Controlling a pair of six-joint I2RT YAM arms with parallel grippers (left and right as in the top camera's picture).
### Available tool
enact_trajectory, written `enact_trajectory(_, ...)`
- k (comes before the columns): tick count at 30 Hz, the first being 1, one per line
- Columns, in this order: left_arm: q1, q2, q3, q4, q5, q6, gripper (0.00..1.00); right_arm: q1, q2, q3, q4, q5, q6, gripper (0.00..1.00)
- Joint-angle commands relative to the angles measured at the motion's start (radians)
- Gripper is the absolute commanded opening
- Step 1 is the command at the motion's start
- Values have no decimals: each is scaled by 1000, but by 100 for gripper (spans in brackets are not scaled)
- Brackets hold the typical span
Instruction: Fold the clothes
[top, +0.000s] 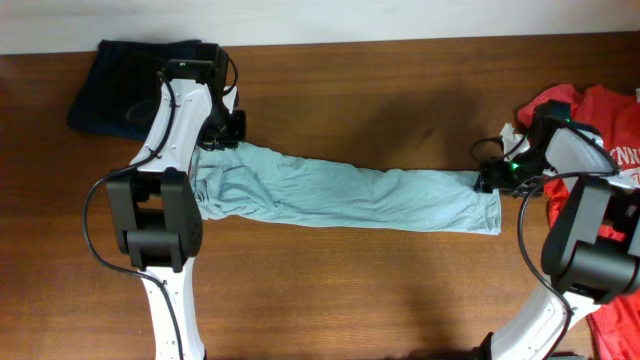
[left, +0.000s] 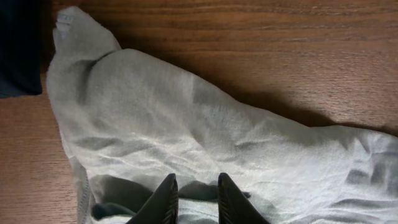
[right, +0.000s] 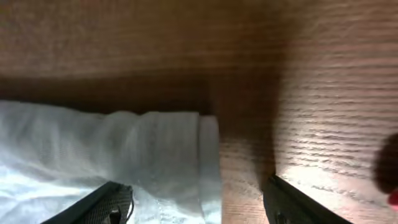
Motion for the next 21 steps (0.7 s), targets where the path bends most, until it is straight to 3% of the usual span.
enact_trajectory(1,8,8,-3,0,-3,-10,22,2,19,-103,68,-3,-1,69)
enact_trajectory(2,10,8,-3,0,-3,-10,22,1,19,-112,77,-12,2,67)
enact_trajectory(4,14,8,-3,0,-2,-10,22,2,19,-123,86,-26,35,42)
enact_trajectory(6,19,8,-3,1,3,-10,22,2,19,-123,86,-26,50,32)
enact_trajectory(11,59,5,41,0,135,-9,21,1,19,-123,95,-25,50,32)
enact_trajectory(12,68,5,53,0,159,-9,21,1,19,-124,97,-25,50,37)
enact_trajectory(13,85,4,82,-2,202,-9,21,2,19,-124,97,-25,50,54)
enact_trajectory(16,115,4,134,-12,257,-9,21,5,19,-126,97,-26,50,62)
enact_trajectory(20,154,4,169,-29,260,-9,21,21,19,-137,97,-26,50,61)
enact_trajectory(21,163,4,169,-36,259,-8,21,31,19,-149,101,-26,50,48)
